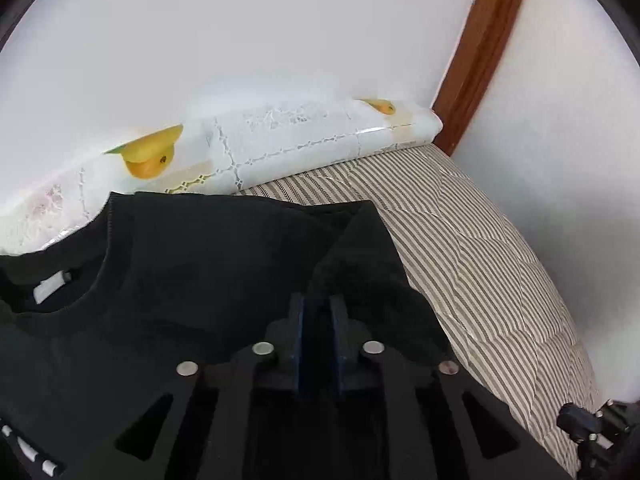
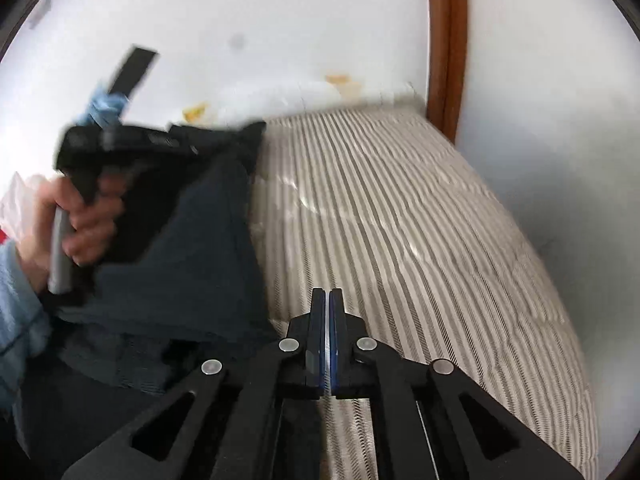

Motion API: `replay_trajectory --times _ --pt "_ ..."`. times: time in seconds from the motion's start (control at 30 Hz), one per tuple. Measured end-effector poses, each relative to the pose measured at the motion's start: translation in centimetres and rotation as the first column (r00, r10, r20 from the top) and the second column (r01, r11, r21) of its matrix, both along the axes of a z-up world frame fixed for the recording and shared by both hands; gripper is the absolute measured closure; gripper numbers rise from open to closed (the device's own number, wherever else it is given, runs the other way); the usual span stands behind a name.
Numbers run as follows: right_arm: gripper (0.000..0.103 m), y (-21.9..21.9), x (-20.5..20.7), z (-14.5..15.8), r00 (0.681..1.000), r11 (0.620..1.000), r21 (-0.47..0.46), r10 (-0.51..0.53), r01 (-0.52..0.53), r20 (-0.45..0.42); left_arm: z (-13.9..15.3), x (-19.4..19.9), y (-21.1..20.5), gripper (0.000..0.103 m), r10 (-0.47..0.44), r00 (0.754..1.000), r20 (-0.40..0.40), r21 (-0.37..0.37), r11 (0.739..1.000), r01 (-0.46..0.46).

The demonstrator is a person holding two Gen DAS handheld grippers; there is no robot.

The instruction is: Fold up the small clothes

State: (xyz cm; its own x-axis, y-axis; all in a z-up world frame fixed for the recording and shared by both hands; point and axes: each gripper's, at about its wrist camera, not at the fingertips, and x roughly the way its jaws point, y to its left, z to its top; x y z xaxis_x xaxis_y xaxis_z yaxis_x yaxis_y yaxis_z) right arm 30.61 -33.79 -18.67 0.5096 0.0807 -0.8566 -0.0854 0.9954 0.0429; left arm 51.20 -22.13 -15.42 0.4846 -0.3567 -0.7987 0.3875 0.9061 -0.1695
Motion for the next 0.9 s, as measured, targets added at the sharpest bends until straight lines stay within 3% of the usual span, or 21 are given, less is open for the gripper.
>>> replay_trajectory --times 0.17,0.27,0.33,0.5,0.6,0.67,0.73,0.9 --pt "0.092 3.1 -0.4 -0.3 0.996 0.996 0.021 0.084 -0.084 0.006 1.7 -2.6 0.7 0.079 -0.005 0.999 0.047 0.048 0.999 0.003" --pt "0.089 4.2 -0.6 -2.7 0.993 0.994 -0.047 0.099 -0.102 -0.069 2.9 -4.5 1.4 0.063 0.005 0.996 0.084 0.067 0.998 -0.01" --pt "0.084 3.7 -1.1 -2.2 0.997 0.998 -0.04 0.048 -0.051 -0.067 3.5 -5.4 1.7 0.055 0.01 0.994 0.105 0.069 0.997 -0.018" --pt "0.081 4.3 -3.4 0.9 0.999 0.996 -0.082 0.026 -0.029 -0.04 5.6 -9.2 4.3 0.049 0.037 0.988 0.15 0.07 0.996 -0.048" --pt "0.079 4.5 -5.5 1.8 0.999 0.994 -0.108 0.032 -0.036 -0.043 6.4 -11.9 7.6 0.048 0.072 0.984 0.164 0.061 0.995 -0.083" --pt "0.073 4.5 -7.0 2.1 0.998 0.992 -0.116 0.035 -0.04 -0.044 6.4 -13.7 10.0 0.046 0.109 0.981 0.16 0.059 0.991 -0.12" --pt "0.06 4.6 -8.1 2.3 0.999 0.991 -0.126 0.028 -0.033 -0.037 6.2 -15.5 12.9 0.044 0.142 0.978 0.155 0.049 0.987 -0.152" --pt "0.056 4.4 -10.8 2.6 0.999 0.989 -0.147 0.018 -0.025 -0.046 5.0 -20.9 22.1 0.043 0.291 0.948 0.13 0.032 0.954 -0.297"
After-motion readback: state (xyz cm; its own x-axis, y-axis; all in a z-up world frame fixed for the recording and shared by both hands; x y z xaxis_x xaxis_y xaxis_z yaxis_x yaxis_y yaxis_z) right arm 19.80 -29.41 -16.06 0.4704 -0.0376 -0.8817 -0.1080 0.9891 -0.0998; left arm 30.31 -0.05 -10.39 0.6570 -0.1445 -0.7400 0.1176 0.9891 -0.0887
